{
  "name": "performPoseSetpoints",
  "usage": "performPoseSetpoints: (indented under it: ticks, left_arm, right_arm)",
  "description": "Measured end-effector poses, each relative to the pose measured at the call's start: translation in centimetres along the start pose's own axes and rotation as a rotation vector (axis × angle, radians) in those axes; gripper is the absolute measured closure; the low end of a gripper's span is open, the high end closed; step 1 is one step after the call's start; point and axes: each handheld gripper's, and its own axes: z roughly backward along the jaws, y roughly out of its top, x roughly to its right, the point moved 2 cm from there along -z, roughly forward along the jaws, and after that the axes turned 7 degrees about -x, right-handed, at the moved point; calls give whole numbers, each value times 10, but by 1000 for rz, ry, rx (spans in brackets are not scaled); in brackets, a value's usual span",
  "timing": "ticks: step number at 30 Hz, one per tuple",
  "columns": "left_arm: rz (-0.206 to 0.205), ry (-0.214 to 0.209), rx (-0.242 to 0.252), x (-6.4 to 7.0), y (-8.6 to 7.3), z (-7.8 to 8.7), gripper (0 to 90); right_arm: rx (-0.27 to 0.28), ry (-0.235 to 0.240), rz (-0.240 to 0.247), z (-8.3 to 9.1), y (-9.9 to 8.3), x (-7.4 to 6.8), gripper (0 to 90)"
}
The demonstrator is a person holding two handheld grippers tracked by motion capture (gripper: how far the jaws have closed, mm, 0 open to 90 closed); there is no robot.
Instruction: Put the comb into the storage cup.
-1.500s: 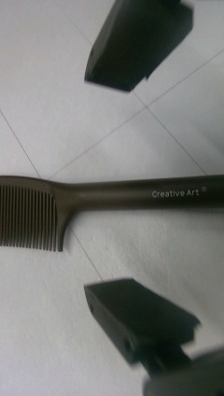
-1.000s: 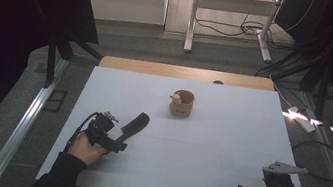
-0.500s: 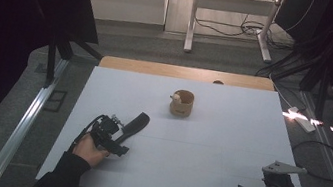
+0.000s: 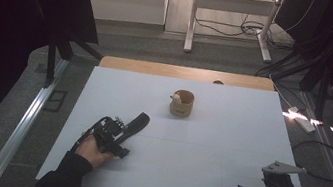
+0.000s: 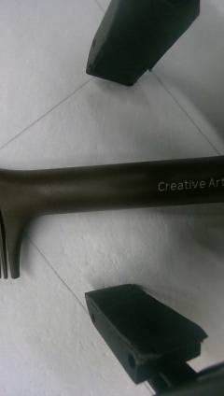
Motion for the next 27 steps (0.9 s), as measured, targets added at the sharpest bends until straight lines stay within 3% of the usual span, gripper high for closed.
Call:
performPoseSetpoints:
  ticks: [6, 21, 27]
  left_arm:
    - [20, 4, -4, -1, 0, 4, 52]
    - [34, 0, 25, -3, -2, 15, 696]
    - [44, 1, 15, -2, -1, 15, 716]
  right_arm:
    - [0, 1, 1, 0, 0, 0, 22]
    - [-4, 0, 5, 0, 0, 0, 22]
    - [-5, 0, 8, 0, 0, 0, 23]
